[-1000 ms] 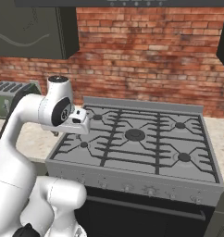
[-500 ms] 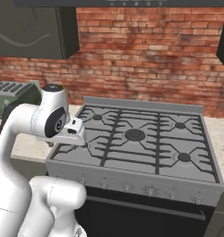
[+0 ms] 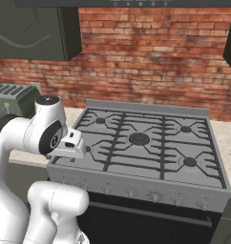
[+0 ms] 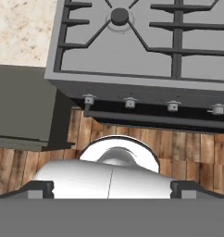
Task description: Pick up the straw from the left drawer and put it inside the smoothie cup.
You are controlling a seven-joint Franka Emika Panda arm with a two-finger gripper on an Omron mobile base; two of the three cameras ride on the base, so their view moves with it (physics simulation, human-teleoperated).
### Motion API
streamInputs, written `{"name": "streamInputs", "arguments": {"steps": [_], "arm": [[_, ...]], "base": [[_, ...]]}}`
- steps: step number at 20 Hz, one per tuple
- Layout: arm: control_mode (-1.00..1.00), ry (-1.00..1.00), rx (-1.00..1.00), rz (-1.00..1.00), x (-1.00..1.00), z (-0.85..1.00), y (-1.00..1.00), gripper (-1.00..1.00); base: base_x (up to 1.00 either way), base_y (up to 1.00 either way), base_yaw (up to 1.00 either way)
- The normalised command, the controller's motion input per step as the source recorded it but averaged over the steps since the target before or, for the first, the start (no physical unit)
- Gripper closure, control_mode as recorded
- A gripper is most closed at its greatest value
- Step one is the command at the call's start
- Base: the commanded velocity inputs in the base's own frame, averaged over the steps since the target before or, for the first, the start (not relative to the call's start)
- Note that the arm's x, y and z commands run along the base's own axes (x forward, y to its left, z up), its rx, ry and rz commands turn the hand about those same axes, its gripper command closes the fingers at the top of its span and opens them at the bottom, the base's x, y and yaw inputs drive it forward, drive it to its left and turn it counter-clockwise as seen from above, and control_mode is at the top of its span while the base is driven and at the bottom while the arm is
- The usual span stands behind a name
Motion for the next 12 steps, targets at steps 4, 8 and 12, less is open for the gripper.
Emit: {"name": "streamInputs", "arguments": {"steps": [4,8,12], "arm": [[-1.00,0.08,0.00,0.00,0.01,0.19,0.00,-1.00],[-1.00,0.10,0.00,0.00,0.09,0.06,0.00,-1.00],[-1.00,0.05,0.00,0.00,0.08,0.00,0.00,-1.00]], "base": [[0.00,0.00,0.00],[0.00,0.00,0.00],[0.00,0.00,0.00]]}}
